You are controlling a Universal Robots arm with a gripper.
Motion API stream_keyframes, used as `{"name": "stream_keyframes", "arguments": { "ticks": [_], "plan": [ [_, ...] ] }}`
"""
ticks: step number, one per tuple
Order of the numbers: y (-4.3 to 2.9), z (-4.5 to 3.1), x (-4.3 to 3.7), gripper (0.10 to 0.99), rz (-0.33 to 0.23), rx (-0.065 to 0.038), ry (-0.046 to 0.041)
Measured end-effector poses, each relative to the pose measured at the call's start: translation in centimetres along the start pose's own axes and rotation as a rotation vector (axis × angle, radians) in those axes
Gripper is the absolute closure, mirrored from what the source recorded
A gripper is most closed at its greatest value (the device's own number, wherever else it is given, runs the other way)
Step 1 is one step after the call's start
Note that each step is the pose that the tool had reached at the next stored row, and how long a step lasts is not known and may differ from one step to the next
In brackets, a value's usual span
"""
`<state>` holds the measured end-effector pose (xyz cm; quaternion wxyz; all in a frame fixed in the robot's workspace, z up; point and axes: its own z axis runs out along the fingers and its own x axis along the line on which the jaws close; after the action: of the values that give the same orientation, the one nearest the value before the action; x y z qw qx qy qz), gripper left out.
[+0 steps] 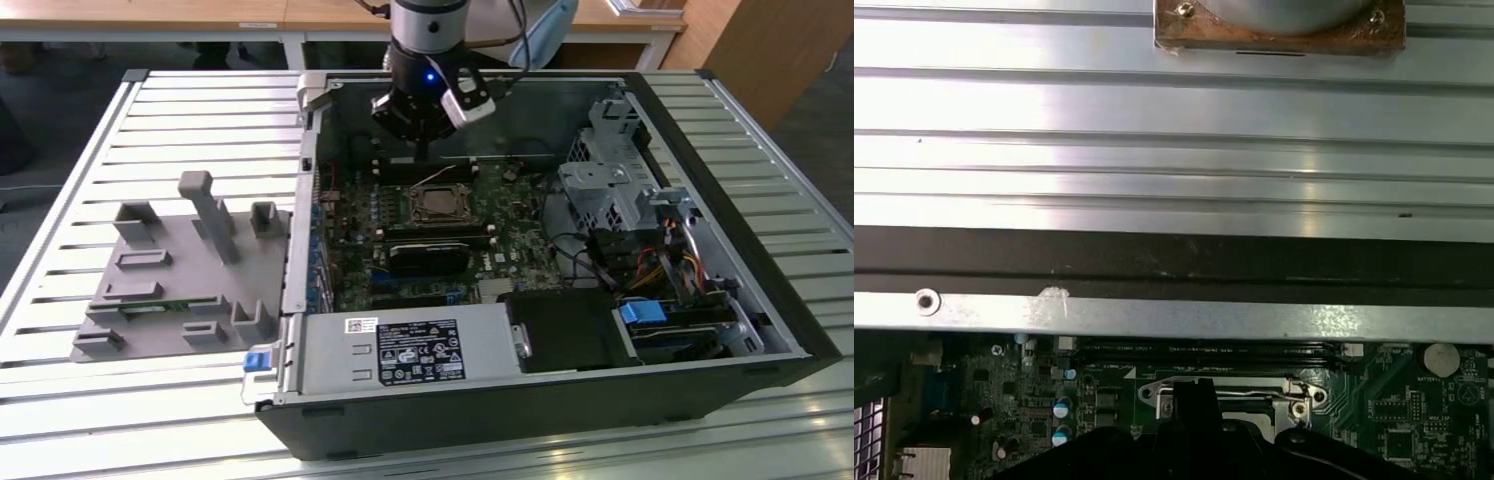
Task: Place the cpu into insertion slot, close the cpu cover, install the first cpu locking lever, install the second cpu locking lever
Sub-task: 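Install the first cpu locking lever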
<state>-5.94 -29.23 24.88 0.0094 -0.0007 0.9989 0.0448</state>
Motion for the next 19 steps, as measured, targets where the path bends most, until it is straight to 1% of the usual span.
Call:
{"name": "stream_keyframes", "arguments": {
  "ticks": [4,11,16,19],
  "plan": [
    [-0.02,0.26,-0.02,0.961,0.000,0.000,0.0000],
    [-0.11,1.30,-0.03,0.961,-0.002,0.000,0.0000],
    [-0.13,1.51,-0.71,0.961,-0.001,0.000,0.0000],
    [-0.09,1.64,-0.93,0.961,0.015,0.000,-0.0015]
  ]
}}
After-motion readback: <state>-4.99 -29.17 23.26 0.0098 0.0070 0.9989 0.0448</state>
